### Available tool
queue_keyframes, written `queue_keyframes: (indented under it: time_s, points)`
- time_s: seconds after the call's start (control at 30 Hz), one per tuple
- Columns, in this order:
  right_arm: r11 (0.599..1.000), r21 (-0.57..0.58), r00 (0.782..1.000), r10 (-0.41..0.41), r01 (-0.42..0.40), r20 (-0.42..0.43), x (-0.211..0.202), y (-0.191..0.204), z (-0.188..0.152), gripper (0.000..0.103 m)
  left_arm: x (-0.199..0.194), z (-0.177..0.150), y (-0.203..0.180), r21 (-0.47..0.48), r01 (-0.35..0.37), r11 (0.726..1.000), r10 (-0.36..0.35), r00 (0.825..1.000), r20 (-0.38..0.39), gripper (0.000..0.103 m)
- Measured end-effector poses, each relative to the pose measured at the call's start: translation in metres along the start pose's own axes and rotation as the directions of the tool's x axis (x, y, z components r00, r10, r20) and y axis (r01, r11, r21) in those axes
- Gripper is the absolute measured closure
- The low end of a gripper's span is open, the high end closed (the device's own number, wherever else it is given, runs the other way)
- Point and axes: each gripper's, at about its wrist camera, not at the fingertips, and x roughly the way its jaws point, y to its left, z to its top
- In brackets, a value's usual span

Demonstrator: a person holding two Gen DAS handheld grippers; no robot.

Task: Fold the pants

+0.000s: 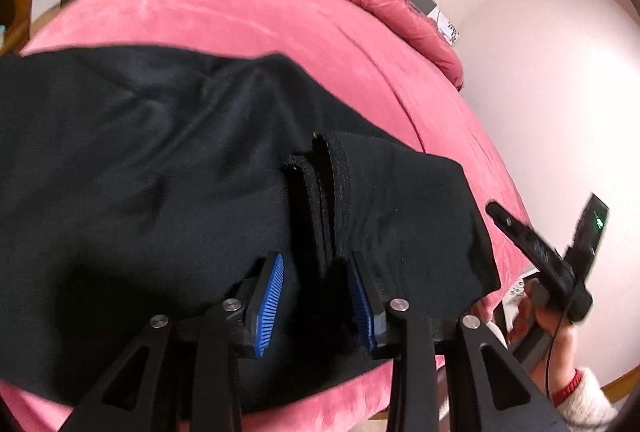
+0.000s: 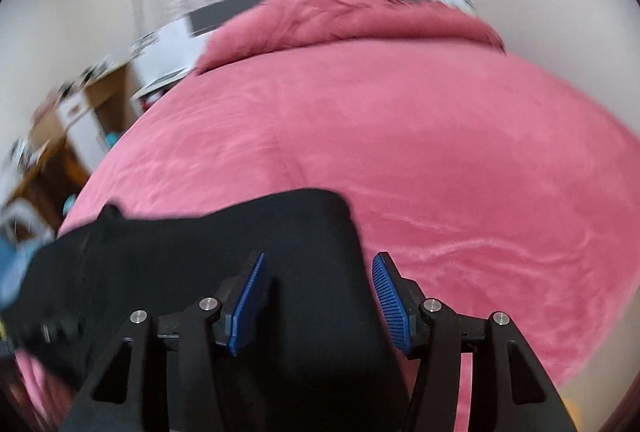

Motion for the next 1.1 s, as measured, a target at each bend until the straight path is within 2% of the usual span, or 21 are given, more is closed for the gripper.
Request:
queue_keyframes:
  time_s: [0.13,0.2,0.3,0.43,0.57,0.67,0.77,0.93,1.1]
  points:
    - [0.994,-0.065,0.996,0.085,-0.086,-0.031,-0.017,0.034,-0.014,0.057,-0.033,-0.009,0.001,0.073,-0.05,0.996,0.046,0.997,0.062,0.069]
    - [0.992,-0.022,0.99,0.124,-0.125,-0.062,-0.017,0.044,-0.02,0.07,-0.045,-0.014,0.006,0.083,-0.074,0.994,0.068,0.995,0.076,0.069]
    - [0.98,0.057,0.977,0.197,-0.193,-0.081,-0.009,0.059,-0.03,0.077,-0.059,-0.018,0.02,0.056,-0.116,0.992,0.111,0.99,0.084,0.069]
    - [0.975,0.006,0.971,0.222,-0.222,-0.093,-0.005,0.092,-0.046,0.08,-0.08,-0.024,0.042,-0.011,-0.141,0.99,0.142,0.984,0.112,0.069]
    - [0.955,-0.094,0.959,0.274,-0.28,-0.068,-0.013,0.124,-0.056,0.08,-0.1,-0.03,0.061,-0.085,-0.162,0.983,0.172,0.976,0.136,0.069]
    - [0.947,-0.158,0.958,0.267,-0.281,-0.105,-0.002,0.144,-0.063,0.082,-0.111,-0.036,0.077,-0.155,-0.173,0.973,0.196,0.969,0.151,0.069]
    - [0.949,-0.153,0.954,0.251,-0.276,-0.163,0.018,0.149,-0.074,0.084,-0.12,-0.038,0.085,-0.224,-0.21,0.952,0.252,0.952,0.176,0.069]
    - [0.948,-0.135,0.951,0.265,-0.287,-0.159,0.022,0.143,-0.074,0.084,-0.139,-0.044,0.109,-0.353,-0.237,0.905,0.32,0.926,0.2,0.069]
    - [0.941,-0.104,0.941,0.305,-0.321,-0.145,0.019,0.132,-0.075,0.084,-0.148,-0.053,0.127,-0.463,-0.237,0.854,0.354,0.917,0.185,0.068]
